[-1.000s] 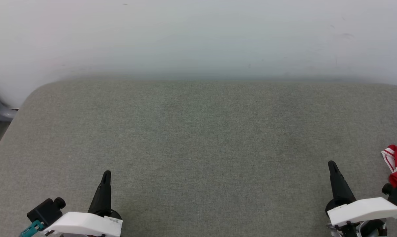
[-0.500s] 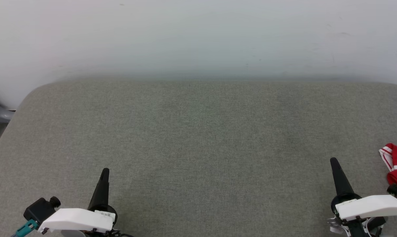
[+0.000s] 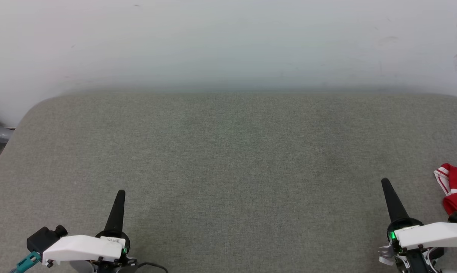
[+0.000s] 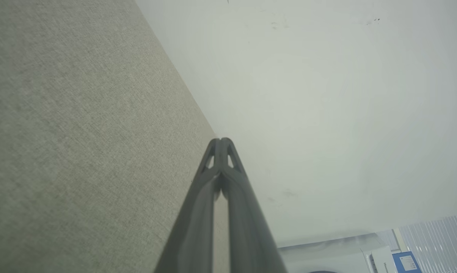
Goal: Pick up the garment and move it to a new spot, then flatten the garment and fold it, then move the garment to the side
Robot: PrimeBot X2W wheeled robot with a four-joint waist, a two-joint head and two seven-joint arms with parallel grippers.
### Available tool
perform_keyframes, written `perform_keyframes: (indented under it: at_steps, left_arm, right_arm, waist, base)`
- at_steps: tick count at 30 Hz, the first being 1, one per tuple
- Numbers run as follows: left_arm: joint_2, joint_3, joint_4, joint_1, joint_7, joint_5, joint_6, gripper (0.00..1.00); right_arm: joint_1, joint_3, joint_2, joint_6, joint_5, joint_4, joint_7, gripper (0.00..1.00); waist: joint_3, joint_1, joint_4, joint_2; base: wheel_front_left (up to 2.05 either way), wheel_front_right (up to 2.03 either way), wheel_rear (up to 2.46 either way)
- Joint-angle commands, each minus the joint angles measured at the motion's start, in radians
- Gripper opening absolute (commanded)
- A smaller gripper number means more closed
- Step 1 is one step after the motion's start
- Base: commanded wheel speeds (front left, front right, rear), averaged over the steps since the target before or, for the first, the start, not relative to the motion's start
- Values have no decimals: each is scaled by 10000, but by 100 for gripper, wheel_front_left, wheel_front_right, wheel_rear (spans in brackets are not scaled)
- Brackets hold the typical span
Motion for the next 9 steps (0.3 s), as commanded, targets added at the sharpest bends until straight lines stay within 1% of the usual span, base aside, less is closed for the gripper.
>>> perform_keyframes:
  at_steps: [1, 9]
  left_arm:
    - [-24, 65, -30, -251, 89, -276, -53, 0]
    - [-50, 144, 74, -358, 291, -992, -53, 0]
  right_arm:
    - [-209, -31, 16, -1, 285, -34, 47, 0]
    - [-239, -81, 18, -1, 1024, -8, 210, 0]
  waist:
    - [1, 0, -10, 0]
    - [5, 0, -53, 0]
  base:
    - [0, 0, 0]
    - [0, 0, 0]
